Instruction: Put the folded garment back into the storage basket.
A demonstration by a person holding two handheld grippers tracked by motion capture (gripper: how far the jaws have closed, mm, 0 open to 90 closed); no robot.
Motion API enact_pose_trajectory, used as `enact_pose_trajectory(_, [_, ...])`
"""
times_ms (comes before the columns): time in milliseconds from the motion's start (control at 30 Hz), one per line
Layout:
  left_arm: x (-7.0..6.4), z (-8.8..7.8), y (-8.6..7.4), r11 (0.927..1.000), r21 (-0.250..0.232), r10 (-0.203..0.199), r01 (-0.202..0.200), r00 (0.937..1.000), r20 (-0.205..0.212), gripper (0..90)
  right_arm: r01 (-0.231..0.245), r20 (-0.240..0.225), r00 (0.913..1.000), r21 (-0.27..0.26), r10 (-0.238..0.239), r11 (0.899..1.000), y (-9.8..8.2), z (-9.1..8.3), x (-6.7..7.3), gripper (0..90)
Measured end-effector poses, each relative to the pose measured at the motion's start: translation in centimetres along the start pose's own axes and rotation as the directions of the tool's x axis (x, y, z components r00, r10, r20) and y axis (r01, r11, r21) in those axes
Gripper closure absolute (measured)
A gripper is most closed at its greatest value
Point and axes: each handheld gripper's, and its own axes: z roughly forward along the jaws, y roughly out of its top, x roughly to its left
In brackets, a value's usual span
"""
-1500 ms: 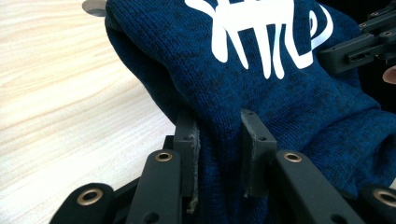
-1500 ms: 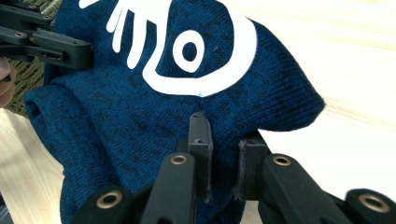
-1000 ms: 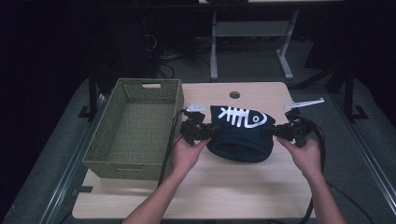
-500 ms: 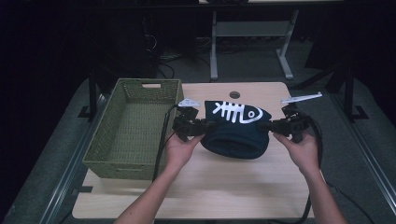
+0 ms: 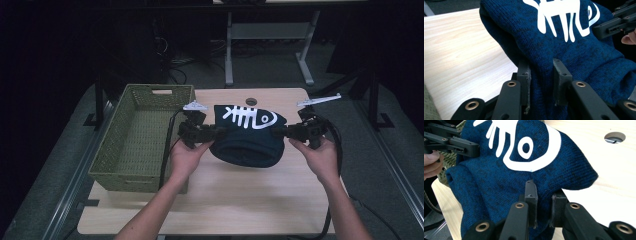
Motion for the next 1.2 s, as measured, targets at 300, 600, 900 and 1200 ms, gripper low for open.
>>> enact_pose_trajectory(300, [0.9,-1.4,0.0,0.9999,-0.010,-0.007,0.007,0.9999,-0.009,71.5,0.028,-0.001,0.9996,0.004,-0.028,1.000,1.3,0.7,1.2,79.7])
enact_pose_trajectory(600, [1.5,-2.4,0.1,0.9999,-0.010,-0.005,0.005,0.9998,-0.020,71.6,0.039,-0.009,0.9992,0.009,-0.039,0.999,2.0,1.3,1.9,79.7])
enact_pose_trajectory(900, [2.1,-3.4,0.2,0.9997,-0.025,-0.007,0.006,0.9994,-0.033,71.5,0.057,-0.009,0.9984,0.012,-0.057,0.998,3.0,1.7,2.9,79.7])
enact_pose_trajectory(1200, [2.9,-4.6,0.2,0.9994,-0.030,-0.016,0.015,0.9989,-0.043,71.5,0.076,-0.021,0.9969,0.009,-0.076,0.997,3.8,2.5,3.7,79.7])
